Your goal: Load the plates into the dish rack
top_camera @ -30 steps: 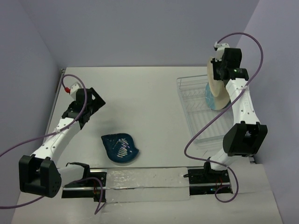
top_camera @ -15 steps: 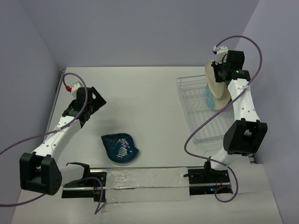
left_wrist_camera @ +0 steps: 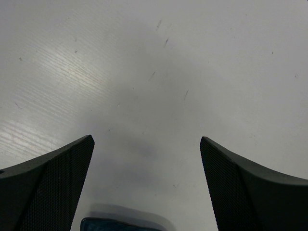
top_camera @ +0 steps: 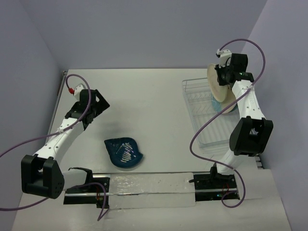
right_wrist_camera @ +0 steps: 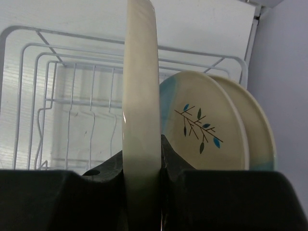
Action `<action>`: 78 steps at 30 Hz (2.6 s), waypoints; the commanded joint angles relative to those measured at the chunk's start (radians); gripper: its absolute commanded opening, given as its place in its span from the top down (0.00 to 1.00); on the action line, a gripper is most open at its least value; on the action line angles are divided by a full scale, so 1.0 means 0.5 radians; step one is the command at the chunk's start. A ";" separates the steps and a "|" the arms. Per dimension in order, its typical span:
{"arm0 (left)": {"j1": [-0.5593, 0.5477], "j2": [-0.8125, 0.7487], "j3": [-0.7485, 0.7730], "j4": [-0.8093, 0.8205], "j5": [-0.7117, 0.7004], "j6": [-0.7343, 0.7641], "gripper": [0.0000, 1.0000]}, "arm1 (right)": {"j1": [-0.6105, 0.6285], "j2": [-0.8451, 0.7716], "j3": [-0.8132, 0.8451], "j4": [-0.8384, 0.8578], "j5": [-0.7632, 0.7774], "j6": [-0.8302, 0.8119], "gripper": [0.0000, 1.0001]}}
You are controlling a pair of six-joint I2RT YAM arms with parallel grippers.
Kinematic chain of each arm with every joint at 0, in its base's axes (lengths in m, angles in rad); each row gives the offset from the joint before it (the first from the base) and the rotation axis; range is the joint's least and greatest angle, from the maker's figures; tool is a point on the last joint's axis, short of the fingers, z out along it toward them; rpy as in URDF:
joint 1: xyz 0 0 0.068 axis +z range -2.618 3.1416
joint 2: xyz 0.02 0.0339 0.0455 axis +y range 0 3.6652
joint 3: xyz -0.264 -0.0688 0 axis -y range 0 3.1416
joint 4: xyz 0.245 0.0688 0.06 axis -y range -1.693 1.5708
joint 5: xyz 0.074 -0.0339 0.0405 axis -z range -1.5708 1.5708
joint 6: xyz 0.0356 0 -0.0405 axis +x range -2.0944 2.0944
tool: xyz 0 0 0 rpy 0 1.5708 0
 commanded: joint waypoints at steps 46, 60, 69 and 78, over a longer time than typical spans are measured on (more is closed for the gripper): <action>-0.007 -0.053 0.014 -0.012 0.045 0.017 0.01 | -0.037 0.028 -0.009 0.626 0.593 0.245 0.14; -0.006 -0.242 -0.231 0.023 0.180 -0.081 0.01 | 0.323 -0.307 0.060 0.632 0.741 0.483 0.00; -0.006 -0.397 -0.568 0.139 0.235 -0.200 0.01 | 0.665 -0.534 -0.074 0.677 -0.395 1.131 0.00; -0.008 -0.663 -0.755 0.327 0.230 -0.283 0.01 | 1.310 -0.459 -0.444 0.693 -0.718 1.067 0.00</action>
